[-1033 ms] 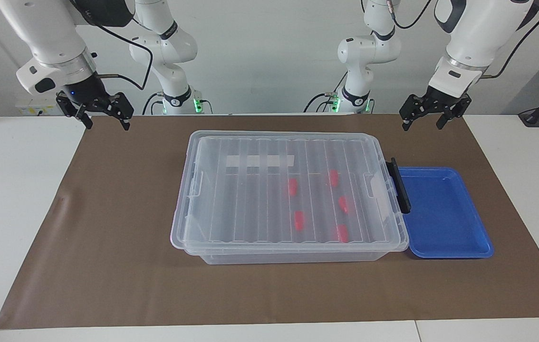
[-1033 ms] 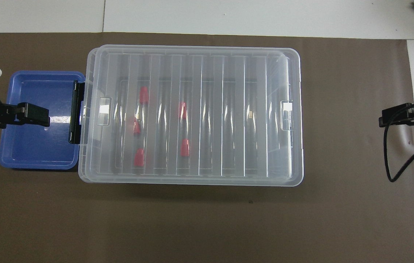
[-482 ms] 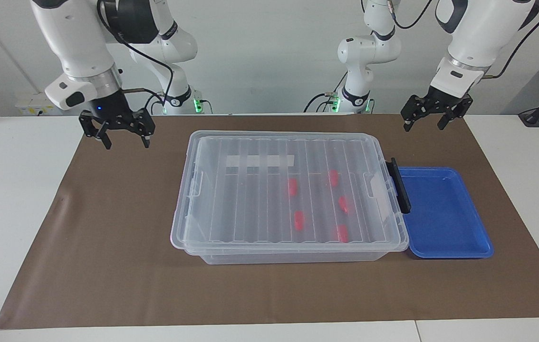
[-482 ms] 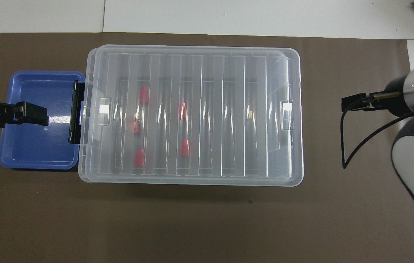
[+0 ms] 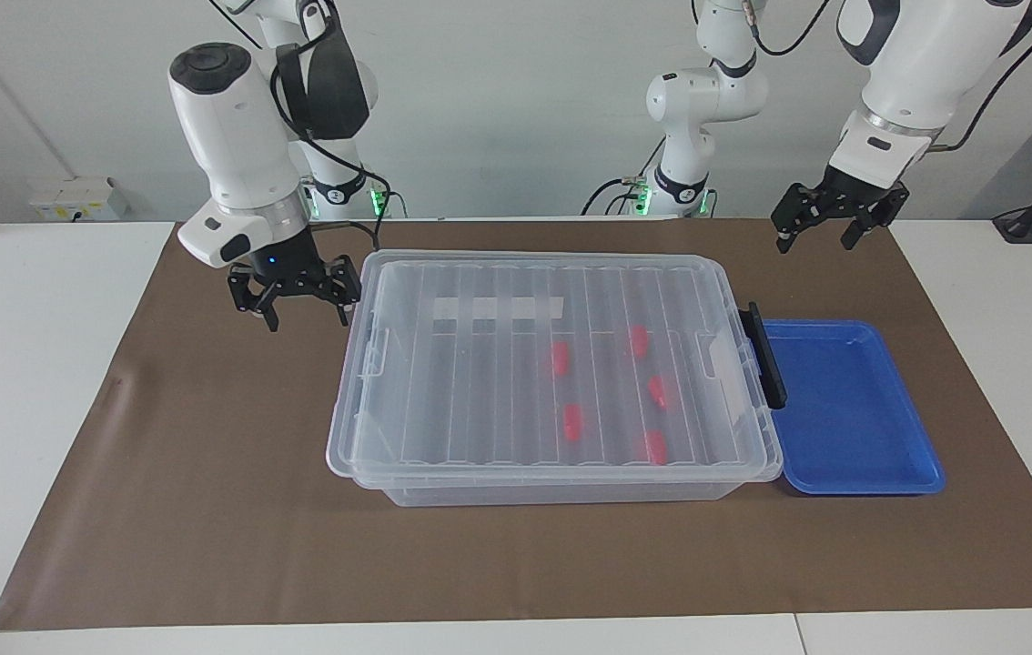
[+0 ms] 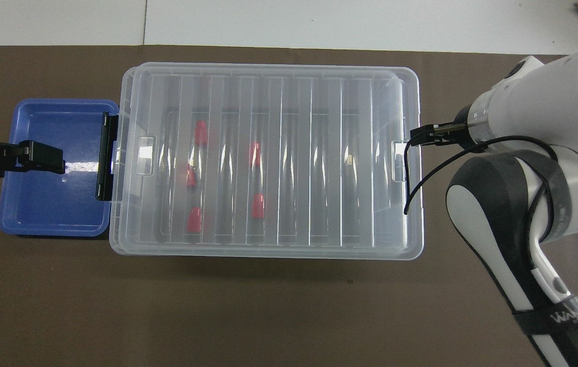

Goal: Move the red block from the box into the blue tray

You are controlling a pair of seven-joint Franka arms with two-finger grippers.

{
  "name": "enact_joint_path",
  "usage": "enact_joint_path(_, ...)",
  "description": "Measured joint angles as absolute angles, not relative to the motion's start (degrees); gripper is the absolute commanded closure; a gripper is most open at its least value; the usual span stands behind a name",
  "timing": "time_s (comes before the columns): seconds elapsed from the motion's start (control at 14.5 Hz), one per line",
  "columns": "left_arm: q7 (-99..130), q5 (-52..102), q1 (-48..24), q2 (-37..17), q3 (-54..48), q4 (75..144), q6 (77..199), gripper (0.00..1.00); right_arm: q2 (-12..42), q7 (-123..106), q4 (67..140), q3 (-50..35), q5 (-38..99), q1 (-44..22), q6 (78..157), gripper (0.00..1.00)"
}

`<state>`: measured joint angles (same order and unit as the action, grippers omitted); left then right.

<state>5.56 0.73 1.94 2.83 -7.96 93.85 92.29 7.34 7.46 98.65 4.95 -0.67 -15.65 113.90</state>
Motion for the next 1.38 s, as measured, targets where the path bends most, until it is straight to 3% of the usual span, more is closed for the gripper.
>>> enact_joint_path(0.55, 5.6, 0.7, 2.0, 3.5, -7.9, 95.7, 94.0, 0.00, 10.8, 7.5, 102.5, 5.0, -0.7, -15.6, 119.7, 0.00)
enact_joint_path(1.38, 5.6, 0.7, 2.0, 3.8, -7.9, 96.5, 95.7, 0.00, 10.7, 7.4, 103.0, 5.6, -3.8, -13.1, 119.8, 0.00)
